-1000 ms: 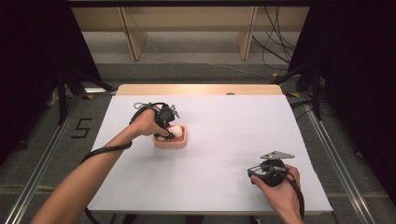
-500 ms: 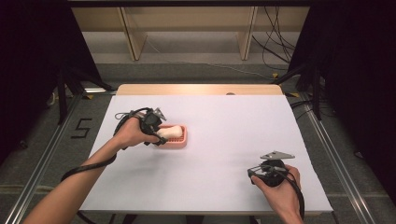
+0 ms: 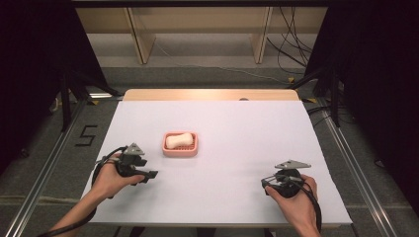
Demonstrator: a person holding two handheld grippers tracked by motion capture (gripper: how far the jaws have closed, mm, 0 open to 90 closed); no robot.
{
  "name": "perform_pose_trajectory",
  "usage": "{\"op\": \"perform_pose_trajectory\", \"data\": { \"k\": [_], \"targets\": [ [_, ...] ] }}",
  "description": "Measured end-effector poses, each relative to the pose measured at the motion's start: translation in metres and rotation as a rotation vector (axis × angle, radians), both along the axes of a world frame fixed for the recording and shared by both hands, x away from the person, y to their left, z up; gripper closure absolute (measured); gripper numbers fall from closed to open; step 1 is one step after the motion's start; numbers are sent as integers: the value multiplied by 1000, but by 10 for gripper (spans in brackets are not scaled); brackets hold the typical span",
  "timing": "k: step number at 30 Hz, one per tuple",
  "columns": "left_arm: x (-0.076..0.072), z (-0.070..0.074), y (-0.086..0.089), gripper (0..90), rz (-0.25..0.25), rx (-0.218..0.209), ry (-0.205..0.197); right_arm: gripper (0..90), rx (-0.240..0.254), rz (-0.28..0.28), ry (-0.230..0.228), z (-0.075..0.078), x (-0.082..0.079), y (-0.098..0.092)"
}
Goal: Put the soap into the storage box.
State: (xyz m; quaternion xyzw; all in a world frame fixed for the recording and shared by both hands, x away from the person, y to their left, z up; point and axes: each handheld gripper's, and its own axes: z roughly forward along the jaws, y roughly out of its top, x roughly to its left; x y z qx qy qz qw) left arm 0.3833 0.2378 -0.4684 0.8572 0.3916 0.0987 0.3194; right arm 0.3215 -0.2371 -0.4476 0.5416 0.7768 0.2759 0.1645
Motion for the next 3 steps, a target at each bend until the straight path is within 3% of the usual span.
{"op": "perform_pose_trajectory", "data": {
  "k": [3],
  "targets": [
    [-10, -3, 7, 317, 13, -26, 2, 419, -4, 4, -4, 1, 0, 0]
  ]
}}
